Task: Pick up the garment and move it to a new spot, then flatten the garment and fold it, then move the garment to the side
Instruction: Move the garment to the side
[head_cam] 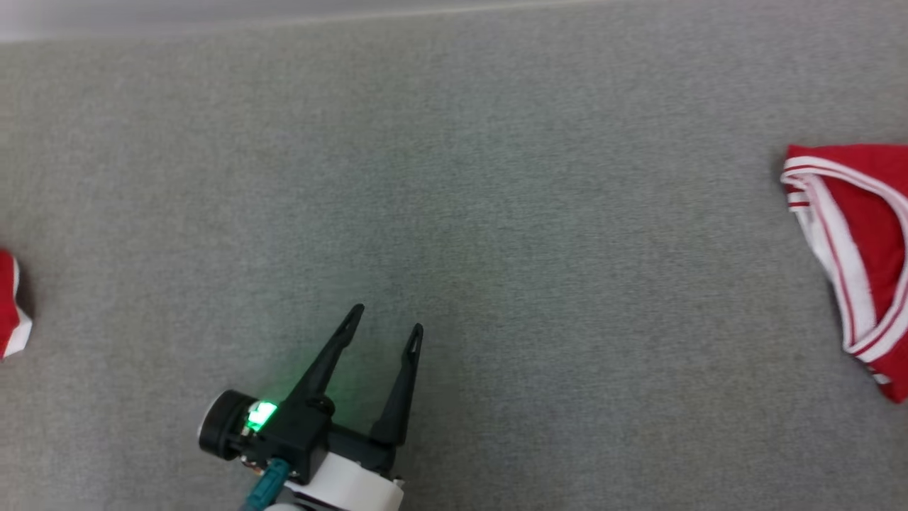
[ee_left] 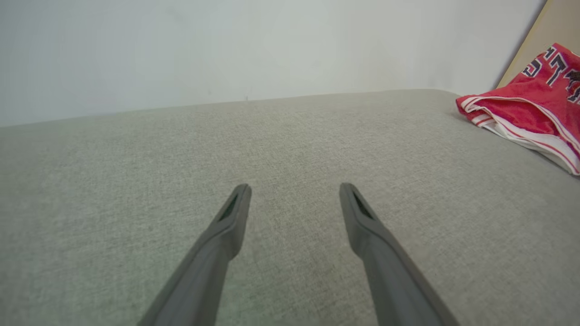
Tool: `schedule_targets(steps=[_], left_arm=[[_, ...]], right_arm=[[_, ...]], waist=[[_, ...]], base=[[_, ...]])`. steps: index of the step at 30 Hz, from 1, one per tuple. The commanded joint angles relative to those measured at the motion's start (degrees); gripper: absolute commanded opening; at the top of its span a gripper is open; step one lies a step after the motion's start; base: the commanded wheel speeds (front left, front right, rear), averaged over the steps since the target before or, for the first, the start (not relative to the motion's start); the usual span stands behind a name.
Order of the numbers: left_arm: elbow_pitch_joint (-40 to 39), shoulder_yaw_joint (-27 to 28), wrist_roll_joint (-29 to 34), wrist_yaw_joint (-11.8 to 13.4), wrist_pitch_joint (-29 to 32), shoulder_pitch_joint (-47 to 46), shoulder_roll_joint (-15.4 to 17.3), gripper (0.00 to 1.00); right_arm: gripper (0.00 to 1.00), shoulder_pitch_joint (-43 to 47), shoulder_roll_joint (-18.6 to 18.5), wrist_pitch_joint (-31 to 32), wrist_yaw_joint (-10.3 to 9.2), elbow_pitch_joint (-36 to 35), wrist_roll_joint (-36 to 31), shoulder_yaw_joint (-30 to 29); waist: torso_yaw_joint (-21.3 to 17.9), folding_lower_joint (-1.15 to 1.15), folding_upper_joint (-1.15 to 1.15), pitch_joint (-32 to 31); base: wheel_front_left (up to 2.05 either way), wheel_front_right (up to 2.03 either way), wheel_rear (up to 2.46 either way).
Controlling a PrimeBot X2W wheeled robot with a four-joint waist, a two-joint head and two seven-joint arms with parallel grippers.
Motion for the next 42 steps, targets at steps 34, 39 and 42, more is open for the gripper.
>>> schedule_targets(steps=[34, 39, 42], left_arm=[[4.27, 8.05, -6.24, 4.99, -0.02, 14.87, 0.03, 1.0], [4.7, 8.96, -6.36, 4.0, -0.02, 16.61, -0.2, 1.0], [5.03, 9.32, -6.01, 3.54, -0.01, 17.23, -0.32, 1.0]], right_arm=[[1.0, 41.68, 11.43, -4.38, -0.13, -44.44, -28.9, -22.93], [1.0, 50.68, 18.28, -4.38, -0.13, -51.54, -30.27, -22.64], [1.0, 54.35, 21.71, -4.38, -0.13, -53.95, -32.01, -21.11]], waist=[[7.24, -0.01, 0.0, -24.68], [9.33, -0.01, 0.0, -26.79], [9.97, -0.01, 0.0, -27.85]], base=[[0.0, 0.0, 0.0], [0.0, 0.0, 0.0], [0.0, 0.0, 0.0]])
